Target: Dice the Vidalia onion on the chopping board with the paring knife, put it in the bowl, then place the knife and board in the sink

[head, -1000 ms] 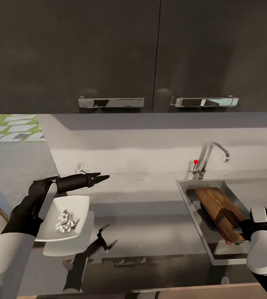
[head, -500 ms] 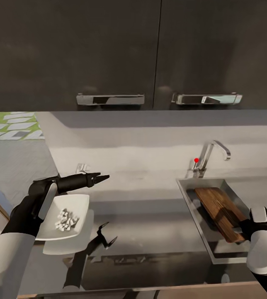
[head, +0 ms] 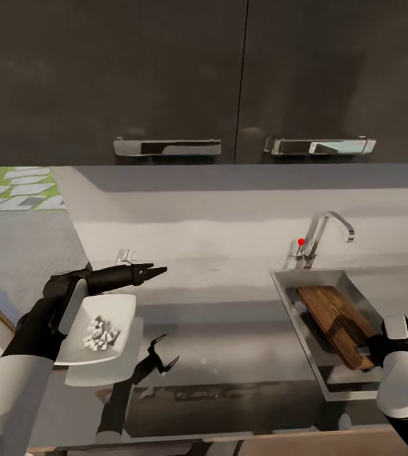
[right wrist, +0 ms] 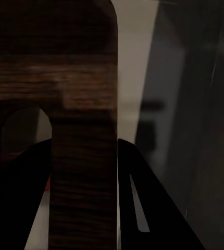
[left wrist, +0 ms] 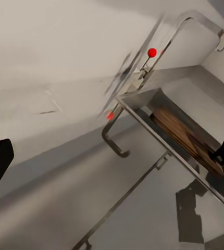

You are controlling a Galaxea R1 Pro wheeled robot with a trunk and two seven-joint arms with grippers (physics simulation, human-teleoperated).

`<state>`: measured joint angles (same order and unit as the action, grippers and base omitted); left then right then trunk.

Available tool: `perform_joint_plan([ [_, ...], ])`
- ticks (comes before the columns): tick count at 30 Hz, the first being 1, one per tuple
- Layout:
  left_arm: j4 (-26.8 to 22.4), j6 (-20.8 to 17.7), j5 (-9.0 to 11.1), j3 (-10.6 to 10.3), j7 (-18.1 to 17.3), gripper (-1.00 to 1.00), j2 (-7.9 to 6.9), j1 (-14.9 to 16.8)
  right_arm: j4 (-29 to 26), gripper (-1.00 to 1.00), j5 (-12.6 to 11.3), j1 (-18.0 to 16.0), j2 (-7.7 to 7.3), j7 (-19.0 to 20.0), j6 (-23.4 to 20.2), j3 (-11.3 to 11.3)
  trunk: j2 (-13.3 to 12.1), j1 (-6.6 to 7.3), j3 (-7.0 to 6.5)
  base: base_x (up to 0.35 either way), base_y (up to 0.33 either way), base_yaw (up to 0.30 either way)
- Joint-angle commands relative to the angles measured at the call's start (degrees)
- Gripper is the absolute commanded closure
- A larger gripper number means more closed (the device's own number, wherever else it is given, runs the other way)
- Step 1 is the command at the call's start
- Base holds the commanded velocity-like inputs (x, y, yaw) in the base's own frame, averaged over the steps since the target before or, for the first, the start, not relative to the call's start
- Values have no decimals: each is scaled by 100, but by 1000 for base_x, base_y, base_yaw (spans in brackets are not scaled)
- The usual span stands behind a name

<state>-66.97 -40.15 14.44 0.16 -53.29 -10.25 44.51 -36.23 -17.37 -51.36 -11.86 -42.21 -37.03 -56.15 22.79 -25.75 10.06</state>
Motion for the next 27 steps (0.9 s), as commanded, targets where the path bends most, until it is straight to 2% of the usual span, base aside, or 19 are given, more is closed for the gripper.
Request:
perform_joint_plan([
  [1,0,-37,24,2,-6,-100,-2,5,-7,100,-56,-6,0,-49,-7,-1,13,-3,19,0,0,0],
  [27,0,-37,24,2,-6,-100,0,5,-7,100,-56,-6,0,-45,-8,-1,13,-3,181,20,0,0],
])
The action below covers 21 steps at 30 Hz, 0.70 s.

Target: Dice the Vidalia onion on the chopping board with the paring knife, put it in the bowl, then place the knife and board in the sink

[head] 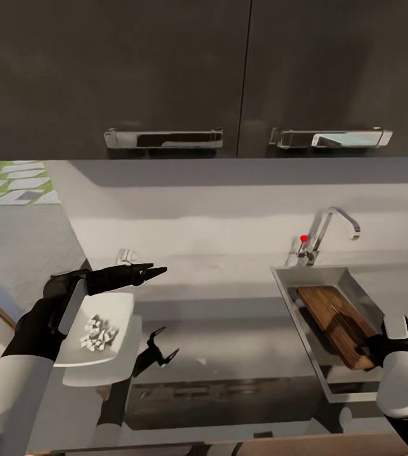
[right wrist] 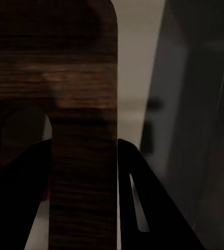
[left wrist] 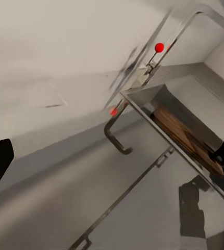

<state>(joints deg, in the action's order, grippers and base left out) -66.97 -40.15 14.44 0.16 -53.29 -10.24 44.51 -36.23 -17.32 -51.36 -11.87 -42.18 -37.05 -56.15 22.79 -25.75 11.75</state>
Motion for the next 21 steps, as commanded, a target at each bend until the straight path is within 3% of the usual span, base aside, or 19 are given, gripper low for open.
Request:
perform_joint_plan([
  [1,0,-37,24,2,-6,-100,-2,5,-7,100,-61,-6,0,-49,-5,-2,13,-3,18,0,0,0],
  [21,0,-37,24,2,-6,-100,-4,5,-7,100,-61,-6,0,-45,-7,-2,13,-3,144,17,0,36],
])
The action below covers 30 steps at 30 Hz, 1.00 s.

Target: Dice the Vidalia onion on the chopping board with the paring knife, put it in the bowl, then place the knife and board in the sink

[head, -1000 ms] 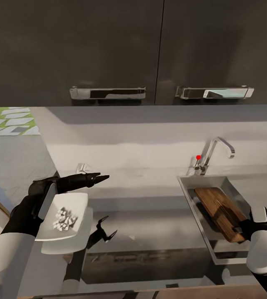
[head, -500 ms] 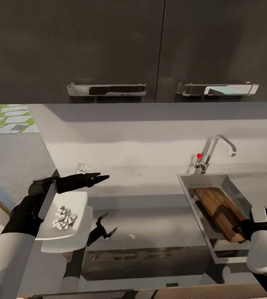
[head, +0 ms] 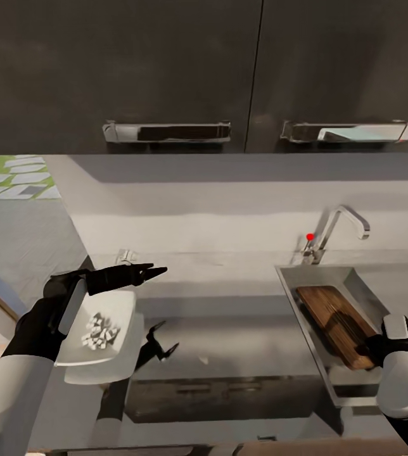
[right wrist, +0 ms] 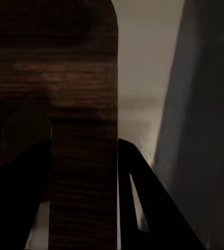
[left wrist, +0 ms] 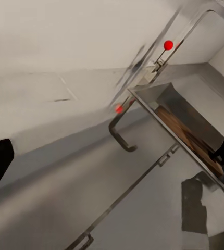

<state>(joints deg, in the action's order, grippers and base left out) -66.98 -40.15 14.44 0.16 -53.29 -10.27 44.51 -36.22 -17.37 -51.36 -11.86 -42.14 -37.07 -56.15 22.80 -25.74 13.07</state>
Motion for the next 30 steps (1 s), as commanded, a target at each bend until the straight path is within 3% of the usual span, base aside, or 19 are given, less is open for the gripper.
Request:
perform_joint_plan([
  [1,1,-36,24,1,-6,-100,-1,5,-8,100,-56,-6,0,-48,-4,-1,12,-4,16,148,0,41],
  [30,1,-36,24,1,-6,-100,6,5,-8,100,-56,-6,0,-48,-11,-1,12,-4,109,24,0,4],
])
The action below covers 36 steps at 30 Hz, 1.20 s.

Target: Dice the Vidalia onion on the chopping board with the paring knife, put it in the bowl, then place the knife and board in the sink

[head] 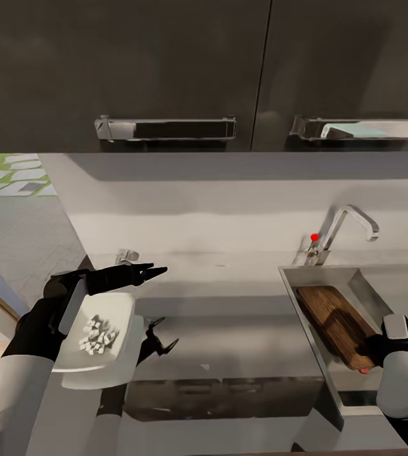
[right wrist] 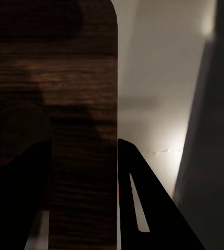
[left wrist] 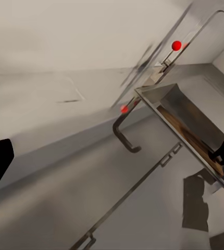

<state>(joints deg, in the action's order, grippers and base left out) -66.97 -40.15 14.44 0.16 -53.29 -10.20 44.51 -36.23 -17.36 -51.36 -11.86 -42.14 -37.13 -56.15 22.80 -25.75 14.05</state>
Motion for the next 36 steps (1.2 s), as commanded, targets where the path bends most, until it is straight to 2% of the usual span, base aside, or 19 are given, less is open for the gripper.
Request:
perform_joint_plan([
  [1,0,-37,24,2,-6,-100,-1,5,-7,100,-57,-6,0,-49,-5,-2,12,-3,18,0,0,0],
  [36,0,-37,24,2,-4,-100,-1,5,-7,100,-57,-6,0,-40,-5,-2,12,-3,150,0,0,0],
])
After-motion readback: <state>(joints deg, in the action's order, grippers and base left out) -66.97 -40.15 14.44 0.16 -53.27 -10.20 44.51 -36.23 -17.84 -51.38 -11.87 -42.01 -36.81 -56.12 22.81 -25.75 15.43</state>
